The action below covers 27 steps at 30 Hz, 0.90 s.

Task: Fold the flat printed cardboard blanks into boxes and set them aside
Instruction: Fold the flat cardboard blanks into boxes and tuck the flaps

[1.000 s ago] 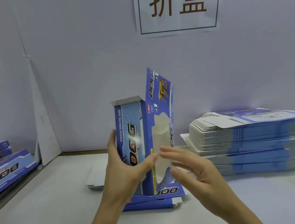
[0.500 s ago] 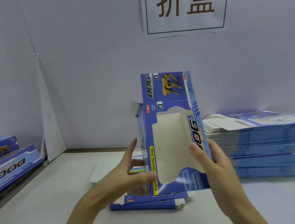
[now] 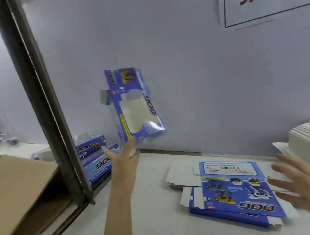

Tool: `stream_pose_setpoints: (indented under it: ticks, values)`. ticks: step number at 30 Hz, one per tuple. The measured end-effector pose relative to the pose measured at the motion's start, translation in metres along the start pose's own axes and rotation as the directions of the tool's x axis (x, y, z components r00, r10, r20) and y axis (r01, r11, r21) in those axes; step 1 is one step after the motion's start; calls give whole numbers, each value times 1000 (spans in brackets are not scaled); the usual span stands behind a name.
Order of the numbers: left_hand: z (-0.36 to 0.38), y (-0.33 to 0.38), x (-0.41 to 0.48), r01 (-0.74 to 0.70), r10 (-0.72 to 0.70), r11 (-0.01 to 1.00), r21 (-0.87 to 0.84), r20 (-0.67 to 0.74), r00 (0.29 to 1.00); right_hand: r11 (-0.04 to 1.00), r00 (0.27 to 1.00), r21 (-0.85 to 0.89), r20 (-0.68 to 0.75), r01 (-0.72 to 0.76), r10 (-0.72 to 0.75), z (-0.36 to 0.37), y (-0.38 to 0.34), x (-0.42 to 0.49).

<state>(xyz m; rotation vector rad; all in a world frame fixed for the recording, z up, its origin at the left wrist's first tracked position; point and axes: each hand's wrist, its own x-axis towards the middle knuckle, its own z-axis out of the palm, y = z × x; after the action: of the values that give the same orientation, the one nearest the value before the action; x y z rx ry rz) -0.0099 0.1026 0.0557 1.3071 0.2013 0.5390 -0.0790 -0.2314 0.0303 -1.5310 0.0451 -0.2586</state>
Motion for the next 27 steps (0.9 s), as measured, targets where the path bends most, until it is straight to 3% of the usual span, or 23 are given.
stream_pose_setpoints:
  ticks: [1, 3, 5, 6, 8, 10, 12, 14, 15, 16, 18, 21, 24, 25, 27]
  values:
    - [-4, -2, 1, -59, 62, 998, 23, -143, 988, 1000, 1000, 0, 0, -16, 16, 2, 2, 2]
    - [-4, -4, -1, -186, 183, 983, 6, -218, 959, 999, 999, -16, 5, -35, 36, 5, 8, 3]
    - [1, -7, 1, -226, 229, 958, -178, -3, 973, 998, 999, -54, 15, -41, 42, 7, 13, 2]
    - [8, -9, 0, -225, 249, 960, -169, 142, 958, 996, 999, -80, 29, -37, 39, 7, 15, 0]
    - [29, -17, -8, -218, 199, 976, 0, 409, 891, 990, 997, -134, 60, -36, 44, 9, 16, -4]
    - [55, -30, -27, -266, 74, 940, 215, 630, 773, 980, 993, -193, 97, -46, 66, 11, 15, -6]
    - [80, -53, -50, -473, -59, 773, 424, 789, 611, 970, 991, -240, 111, -48, 77, 14, 15, -8]
    - [97, -81, -68, -694, -262, 481, 536, 843, 470, 957, 990, -288, 121, -37, 74, 16, 14, -10]
    - [101, -92, -74, -748, -366, 364, 555, 824, 434, 950, 987, -309, 136, -34, 80, 17, 13, -11]
    - [103, -98, -79, -771, -443, 285, 569, 792, 420, 945, 984, -326, 153, -34, 89, 17, 12, -11]
    - [104, -103, -81, -766, -482, 243, 595, 759, 437, 935, 980, -355, 174, -31, 99, 16, 10, -12]
    - [104, -106, -78, -792, -469, 198, 578, 765, 441, 928, 982, -373, 173, -7, 77, 13, 12, -11]
    - [106, -106, -78, -873, -434, 60, 484, 801, 414, 938, 987, -345, 157, 13, 44, 11, 13, -11]
    - [107, -105, -77, -877, -411, 45, 478, 809, 420, 942, 988, -335, 151, 26, 26, 10, 14, -10]
    - [107, -97, -76, -846, -395, 108, 522, 803, 445, 947, 991, -317, 135, 53, -11, 8, 14, -9]
